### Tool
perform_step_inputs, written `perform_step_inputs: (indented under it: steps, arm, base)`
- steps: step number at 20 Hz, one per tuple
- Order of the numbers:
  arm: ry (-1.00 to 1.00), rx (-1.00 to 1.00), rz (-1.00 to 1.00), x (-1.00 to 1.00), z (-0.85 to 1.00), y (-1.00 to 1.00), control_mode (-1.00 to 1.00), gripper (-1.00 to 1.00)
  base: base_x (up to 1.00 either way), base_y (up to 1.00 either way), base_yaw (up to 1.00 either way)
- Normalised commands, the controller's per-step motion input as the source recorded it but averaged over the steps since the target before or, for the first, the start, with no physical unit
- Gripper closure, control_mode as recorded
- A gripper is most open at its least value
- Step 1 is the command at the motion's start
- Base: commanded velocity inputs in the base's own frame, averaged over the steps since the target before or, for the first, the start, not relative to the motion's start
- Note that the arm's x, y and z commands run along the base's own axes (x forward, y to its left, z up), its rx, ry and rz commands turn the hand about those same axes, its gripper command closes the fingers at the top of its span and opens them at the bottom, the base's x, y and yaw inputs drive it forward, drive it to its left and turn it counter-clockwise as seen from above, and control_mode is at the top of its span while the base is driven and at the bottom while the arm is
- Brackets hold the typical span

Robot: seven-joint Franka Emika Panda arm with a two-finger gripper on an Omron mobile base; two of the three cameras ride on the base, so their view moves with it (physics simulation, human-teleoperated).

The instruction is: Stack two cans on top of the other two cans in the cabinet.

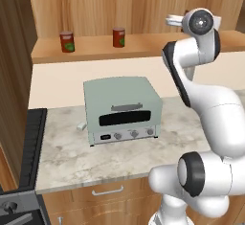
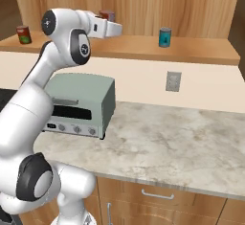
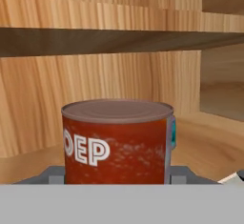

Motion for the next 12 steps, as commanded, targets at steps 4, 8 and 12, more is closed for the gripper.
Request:
perform_step_inputs:
  steps: [4,8,12]
  arm:
    - [-0.12,-0.03,0.00,-0.03,0.00,-0.28,-1.00,1.00]
    - [-0.03,-0.05,0.00,0.04,0.06,-0.32,-1.00,1.00]
    - [0.00,-0.03,0.00,0.02,0.17,-0.30,-1.00,1.00]
  base:
    - [0.00,0.00,0.00]
    - [0.00,0.00,0.00]
    - [0.00,0.00,0.00]
